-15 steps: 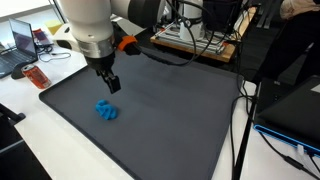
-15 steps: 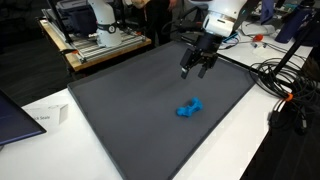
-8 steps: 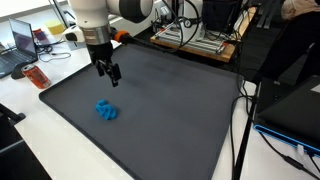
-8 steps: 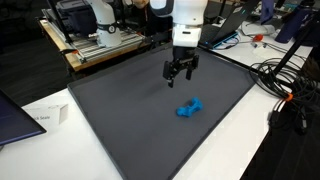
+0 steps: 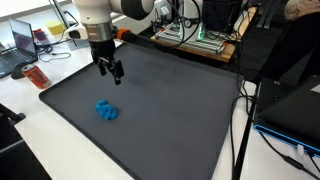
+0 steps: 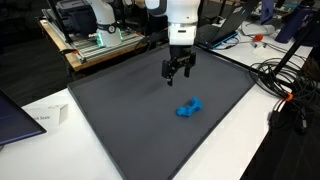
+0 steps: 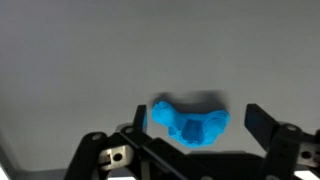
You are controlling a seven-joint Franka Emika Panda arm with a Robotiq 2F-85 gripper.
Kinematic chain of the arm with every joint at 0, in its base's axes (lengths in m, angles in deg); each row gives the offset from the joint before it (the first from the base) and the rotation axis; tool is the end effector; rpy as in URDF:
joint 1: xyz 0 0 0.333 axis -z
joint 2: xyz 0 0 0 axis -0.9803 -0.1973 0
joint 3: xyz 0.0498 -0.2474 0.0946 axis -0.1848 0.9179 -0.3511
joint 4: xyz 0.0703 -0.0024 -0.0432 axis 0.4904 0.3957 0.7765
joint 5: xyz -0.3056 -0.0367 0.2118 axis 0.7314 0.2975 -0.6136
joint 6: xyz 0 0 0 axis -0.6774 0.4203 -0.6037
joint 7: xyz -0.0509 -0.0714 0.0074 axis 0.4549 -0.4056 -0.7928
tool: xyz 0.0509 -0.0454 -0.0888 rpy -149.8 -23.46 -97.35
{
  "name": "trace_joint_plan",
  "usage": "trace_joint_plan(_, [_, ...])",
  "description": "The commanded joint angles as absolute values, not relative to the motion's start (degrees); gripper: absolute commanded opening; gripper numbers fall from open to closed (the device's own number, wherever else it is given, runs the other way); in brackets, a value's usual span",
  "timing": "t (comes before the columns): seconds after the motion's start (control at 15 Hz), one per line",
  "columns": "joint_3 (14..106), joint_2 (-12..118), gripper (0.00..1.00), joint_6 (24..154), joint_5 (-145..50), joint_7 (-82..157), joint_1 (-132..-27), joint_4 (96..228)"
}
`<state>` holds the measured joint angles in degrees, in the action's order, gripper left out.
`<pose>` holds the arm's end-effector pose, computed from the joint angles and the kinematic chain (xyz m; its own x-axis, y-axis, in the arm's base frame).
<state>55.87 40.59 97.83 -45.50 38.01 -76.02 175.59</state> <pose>0.6207 -0.0262 0.2312 0.9871 -0.0600 0.1485 -0.0679 -0.9965 0.0485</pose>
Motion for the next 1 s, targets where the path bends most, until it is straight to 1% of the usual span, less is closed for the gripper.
trace_joint_plan(0.0, [53.33, 39.58, 1.00, 102.02, -50.27, 29.85, -74.01, 174.75])
trace_joint_plan(0.53, [48.93, 33.67, 1.00, 109.02, -56.03, 20.35, -71.17, 169.64])
trace_joint_plan(0.93, [50.08, 27.59, 1.00, 110.66, -53.91, 20.38, -71.77, 163.87])
